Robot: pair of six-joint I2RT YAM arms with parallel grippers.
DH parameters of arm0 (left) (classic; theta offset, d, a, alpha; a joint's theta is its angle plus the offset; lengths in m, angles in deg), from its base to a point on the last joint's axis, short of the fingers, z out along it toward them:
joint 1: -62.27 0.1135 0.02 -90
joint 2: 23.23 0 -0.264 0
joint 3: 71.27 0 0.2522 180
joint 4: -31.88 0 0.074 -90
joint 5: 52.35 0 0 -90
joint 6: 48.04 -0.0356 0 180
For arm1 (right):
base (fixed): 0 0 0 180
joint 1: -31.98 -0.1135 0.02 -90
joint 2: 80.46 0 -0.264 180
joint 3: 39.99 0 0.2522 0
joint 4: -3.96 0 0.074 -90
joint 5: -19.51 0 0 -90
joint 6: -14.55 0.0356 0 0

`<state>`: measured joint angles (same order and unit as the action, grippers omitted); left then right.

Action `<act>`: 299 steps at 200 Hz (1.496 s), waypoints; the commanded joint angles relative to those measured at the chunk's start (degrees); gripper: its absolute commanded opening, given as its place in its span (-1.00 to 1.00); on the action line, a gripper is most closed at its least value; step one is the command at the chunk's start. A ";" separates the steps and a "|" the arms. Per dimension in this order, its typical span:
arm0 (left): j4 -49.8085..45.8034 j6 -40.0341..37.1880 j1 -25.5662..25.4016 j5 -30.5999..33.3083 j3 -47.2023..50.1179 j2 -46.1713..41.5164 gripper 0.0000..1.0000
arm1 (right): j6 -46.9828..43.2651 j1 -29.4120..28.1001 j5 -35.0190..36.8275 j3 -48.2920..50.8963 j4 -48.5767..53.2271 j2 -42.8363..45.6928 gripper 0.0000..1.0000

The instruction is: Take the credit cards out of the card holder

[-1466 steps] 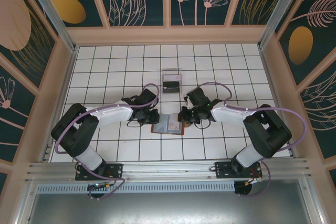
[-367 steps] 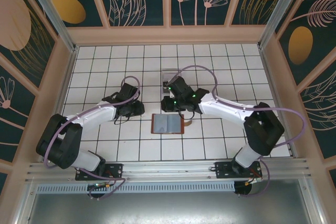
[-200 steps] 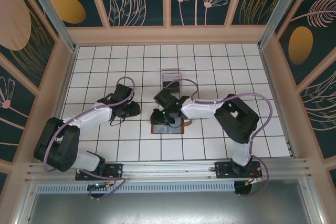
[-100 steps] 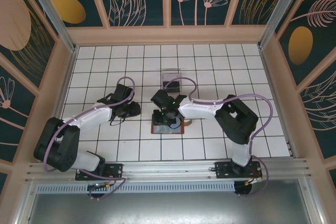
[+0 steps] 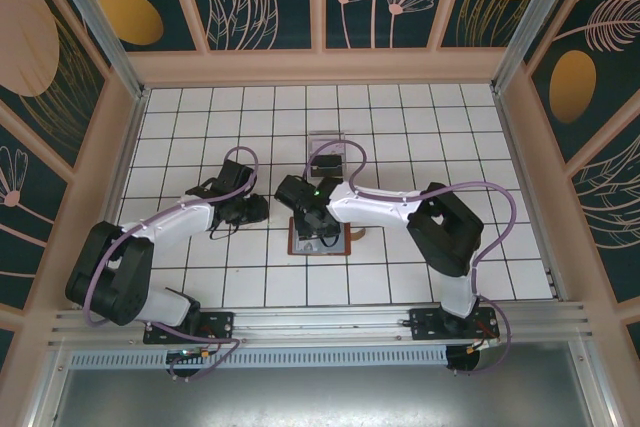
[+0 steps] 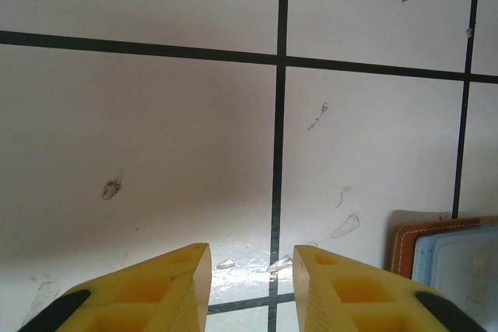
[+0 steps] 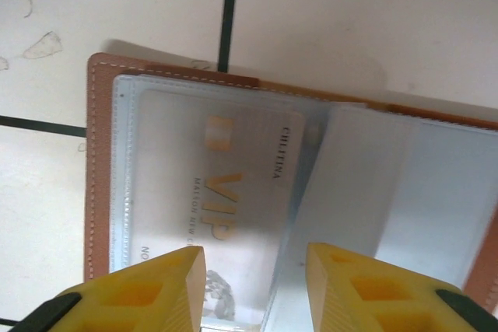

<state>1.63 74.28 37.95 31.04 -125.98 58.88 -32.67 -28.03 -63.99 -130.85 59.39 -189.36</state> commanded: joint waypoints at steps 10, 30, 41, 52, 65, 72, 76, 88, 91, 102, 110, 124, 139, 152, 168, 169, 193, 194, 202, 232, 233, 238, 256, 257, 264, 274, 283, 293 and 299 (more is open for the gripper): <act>-0.21 -1.47 0.15 -0.36 -1.95 0.86 -0.31 | 1.57 -0.38 6.55 -1.59 7.86 -0.38 -0.15; -0.37 -1.65 0.19 -1.02 -2.25 0.78 -0.31 | 2.12 -0.44 8.16 -1.37 9.55 0.46 -0.10; -0.38 -2.12 0.13 -2.29 -2.60 0.81 -0.32 | 2.38 -0.33 8.51 -0.90 9.79 1.09 -0.10; -0.63 -2.34 0.15 -3.28 -3.05 0.95 -0.35 | 2.56 -0.07 8.77 -0.06 9.79 1.79 -0.08; -0.65 -2.41 0.08 -4.35 -3.34 0.96 -0.36 | 2.67 0.40 8.79 1.55 9.26 2.78 -0.08; -0.65 -2.35 0.06 -5.01 -3.42 1.02 -0.37 | 2.79 0.74 8.62 2.47 8.65 3.39 -0.07; -0.72 -2.39 0.01 -5.28 -3.43 1.04 -0.37 | 2.77 0.93 8.38 3.11 8.29 3.72 -0.07; -0.87 -2.17 -0.22 -6.14 -3.48 1.28 -0.37 | 2.75 1.55 7.46 5.04 6.74 4.59 -0.07; -0.91 -2.18 -0.41 -6.40 -3.56 1.30 -0.37 | 2.65 1.71 7.06 5.48 6.29 4.88 -0.07; -1.15 -2.05 -0.96 -7.32 -3.76 1.84 -0.37 | 2.57 2.37 5.98 7.25 4.60 5.71 -0.06; -1.50 -1.94 -1.38 -7.94 -4.11 2.35 -0.37 | 2.29 2.82 4.96 8.50 3.31 6.26 -0.06; -1.79 -1.59 -2.79 -8.03 -4.42 2.84 -0.35 | 2.14 3.46 3.90 10.37 1.57 6.96 -0.06; -2.04 -1.31 -4.64 -8.14 -4.81 3.43 -0.34 | 2.04 4.25 3.12 12.36 -0.03 7.54 -0.06; -2.21 -0.96 -6.12 -8.24 -5.15 4.05 -0.34 | 1.94 4.79 2.69 13.72 -1.18 8.05 -0.06; -2.23 -0.43 -7.76 -8.48 -5.30 4.83 -0.33 | 1.75 5.32 2.19 15.44 -2.69 8.65 -0.06; -2.23 -0.37 -7.80 -8.49 -5.29 4.91 -0.33 | 1.76 5.33 2.15 15.55 -2.80 8.68 -0.07; -2.08 0.58 -9.91 -8.96 -4.73 5.43 -0.32 | 1.43 6.04 2.32 16.96 -3.63 9.13 -0.08; -2.07 0.61 -9.98 -8.95 -4.70 5.43 -0.32 | 1.38 6.04 2.44 16.97 -3.58 9.10 -0.08; -1.82 1.07 -10.49 -9.16 -4.35 5.30 -0.32 | 1.22 6.20 2.91 16.96 -3.16 8.97 -0.09; -1.88 2.18 -12.03 -9.19 -4.27 4.91 -0.31 | 0.63 6.38 4.44 15.73 -0.95 9.27 -0.13; -1.88 2.24 -12.09 -9.20 -4.29 4.91 -0.31 | 0.63 6.39 4.46 15.70 -0.92 9.30 -0.13; -1.88 2.47 -12.23 -9.12 -4.28 4.84 -0.31 | 0.57 6.35 4.44 15.34 -0.73 9.57 -0.13; -1.70 3.46 -12.76 -8.91 -4.16 5.02 -0.31 | 0.51 6.31 3.92 14.32 -0.37 10.29 -0.14; -1.70 3.50 -12.81 -8.88 -4.19 5.01 -0.31 | 0.53 6.31 3.89 14.25 -0.37 10.33 -0.14; -1.70 3.71 -13.02 -8.56 -4.15 5.24 -0.31 | 0.45 6.31 3.56 13.79 -0.33 10.70 -0.14; -1.79 4.11 -13.44 -8.12 -4.16 5.63 -0.31 | 0.33 6.31 2.91 13.22 -0.61 11.25 -0.14; -1.71 4.44 -13.66 -8.07 -4.14 6.01 -0.31 | 0.28 6.31 2.13 12.88 -1.19 11.79 -0.14; -1.61 4.60 -13.85 -8.13 -4.35 6.59 -0.31 | 0.28 6.31 0.97 12.77 -2.28 12.20 -0.15; -1.61 4.60 -14.06 -8.15 -4.61 6.97 -0.31 | 0.17 6.39 0.07 12.62 -2.90 12.37 -0.16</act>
<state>0.95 77.42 24.64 22.67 -129.94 64.12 -31.92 -22.04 -62.70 -116.42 57.05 -179.92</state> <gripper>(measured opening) 0.345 0.428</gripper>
